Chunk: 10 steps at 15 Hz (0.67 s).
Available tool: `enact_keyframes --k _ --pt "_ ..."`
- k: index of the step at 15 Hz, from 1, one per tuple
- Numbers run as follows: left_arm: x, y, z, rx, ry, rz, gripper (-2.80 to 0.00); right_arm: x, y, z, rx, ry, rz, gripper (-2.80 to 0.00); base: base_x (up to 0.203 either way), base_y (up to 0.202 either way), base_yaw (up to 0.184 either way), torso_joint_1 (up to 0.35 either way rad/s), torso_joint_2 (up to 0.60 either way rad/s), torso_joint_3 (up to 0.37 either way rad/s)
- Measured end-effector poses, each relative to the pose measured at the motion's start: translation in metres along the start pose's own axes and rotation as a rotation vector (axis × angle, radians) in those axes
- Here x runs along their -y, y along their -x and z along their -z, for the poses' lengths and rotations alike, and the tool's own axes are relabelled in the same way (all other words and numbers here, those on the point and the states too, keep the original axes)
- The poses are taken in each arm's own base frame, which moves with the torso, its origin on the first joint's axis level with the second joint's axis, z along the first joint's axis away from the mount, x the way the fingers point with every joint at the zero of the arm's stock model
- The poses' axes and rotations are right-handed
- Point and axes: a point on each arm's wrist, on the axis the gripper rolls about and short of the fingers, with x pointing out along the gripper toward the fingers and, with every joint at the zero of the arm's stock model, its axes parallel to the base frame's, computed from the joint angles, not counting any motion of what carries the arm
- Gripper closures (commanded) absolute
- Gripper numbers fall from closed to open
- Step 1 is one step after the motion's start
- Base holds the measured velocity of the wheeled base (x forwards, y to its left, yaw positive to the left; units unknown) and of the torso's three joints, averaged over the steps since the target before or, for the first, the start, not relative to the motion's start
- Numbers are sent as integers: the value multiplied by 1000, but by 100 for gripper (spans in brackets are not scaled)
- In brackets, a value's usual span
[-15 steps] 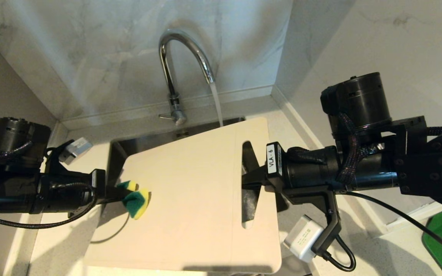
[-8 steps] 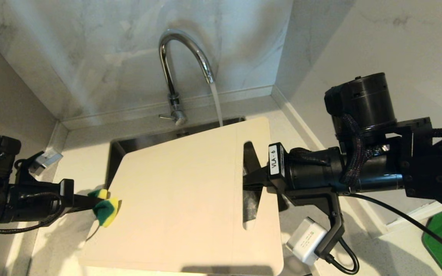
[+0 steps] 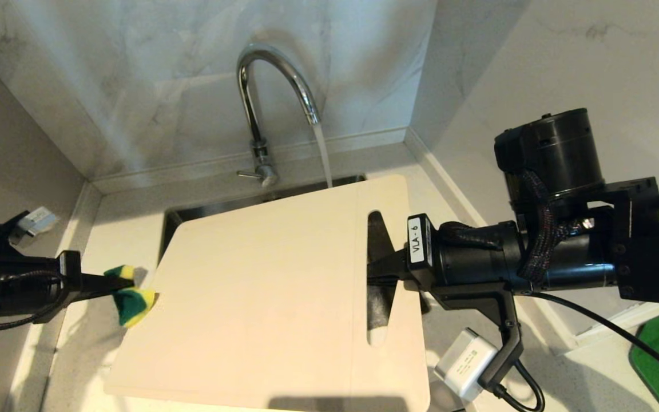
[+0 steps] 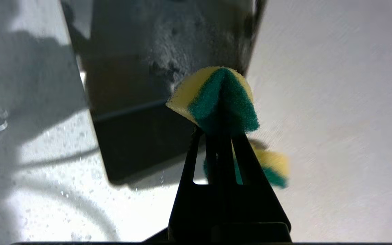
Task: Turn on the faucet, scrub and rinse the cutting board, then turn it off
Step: Scrub the cutting board underwater
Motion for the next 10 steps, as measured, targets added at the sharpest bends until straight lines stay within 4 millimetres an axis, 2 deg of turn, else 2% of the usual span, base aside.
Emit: enact_keyframes --k 4,8,10 --pt "26 22 -30 106 -15 45 0 -2 2 -2 1 -6 -5 0 0 0 0 0 0 0" --pt "64 58 -66 207 16 138 0 -12 1 -7 13 -33 -37 0 0 0 0 0 0 0" --pt "79 75 -75 241 14 182 0 -13 4 -7 3 -48 -67 0 0 0 0 0 0 0"
